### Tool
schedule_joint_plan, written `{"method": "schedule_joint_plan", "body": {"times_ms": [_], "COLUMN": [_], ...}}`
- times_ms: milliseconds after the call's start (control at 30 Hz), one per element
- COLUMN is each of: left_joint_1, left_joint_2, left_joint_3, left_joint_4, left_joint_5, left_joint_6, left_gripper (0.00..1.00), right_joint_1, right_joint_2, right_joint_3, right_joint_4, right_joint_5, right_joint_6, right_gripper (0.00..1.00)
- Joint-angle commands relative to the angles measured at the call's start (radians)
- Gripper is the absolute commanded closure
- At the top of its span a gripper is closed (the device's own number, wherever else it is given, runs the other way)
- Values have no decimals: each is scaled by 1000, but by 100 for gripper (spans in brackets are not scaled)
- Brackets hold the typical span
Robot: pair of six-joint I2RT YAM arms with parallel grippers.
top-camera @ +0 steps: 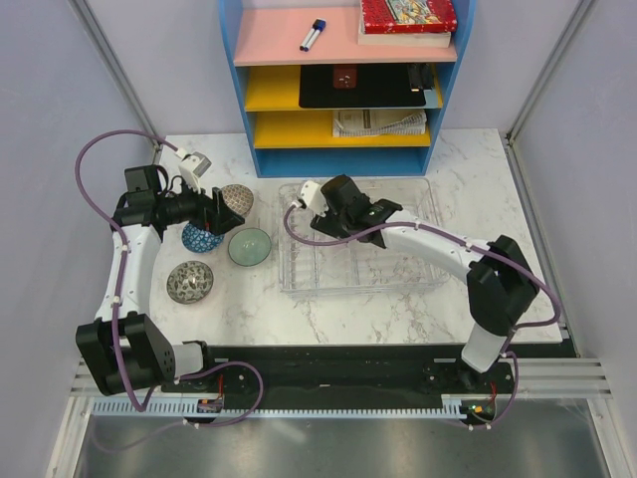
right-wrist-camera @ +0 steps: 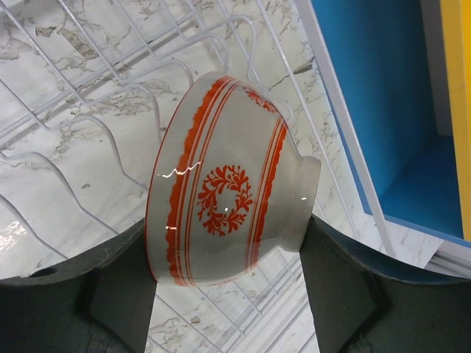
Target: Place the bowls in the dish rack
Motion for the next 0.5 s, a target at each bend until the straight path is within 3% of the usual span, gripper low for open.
{"method": "schedule_joint_plan", "body": {"times_ms": [0, 467], "left_joint_1": [5, 7], "left_joint_2": [-6, -2], "left_joint_3": [-5, -10], "left_joint_4": [21, 20], "left_joint_5": [38, 39], "left_joint_6": [34, 38], "left_gripper": [0, 0], "right_joint_1": [28, 88], "right_joint_2": [24, 117], "right_joint_3": [32, 62], "right_joint_4": [41, 25], "right_joint_5": [13, 102], "right_joint_6": [-24, -174], "right_gripper": [100, 100]}}
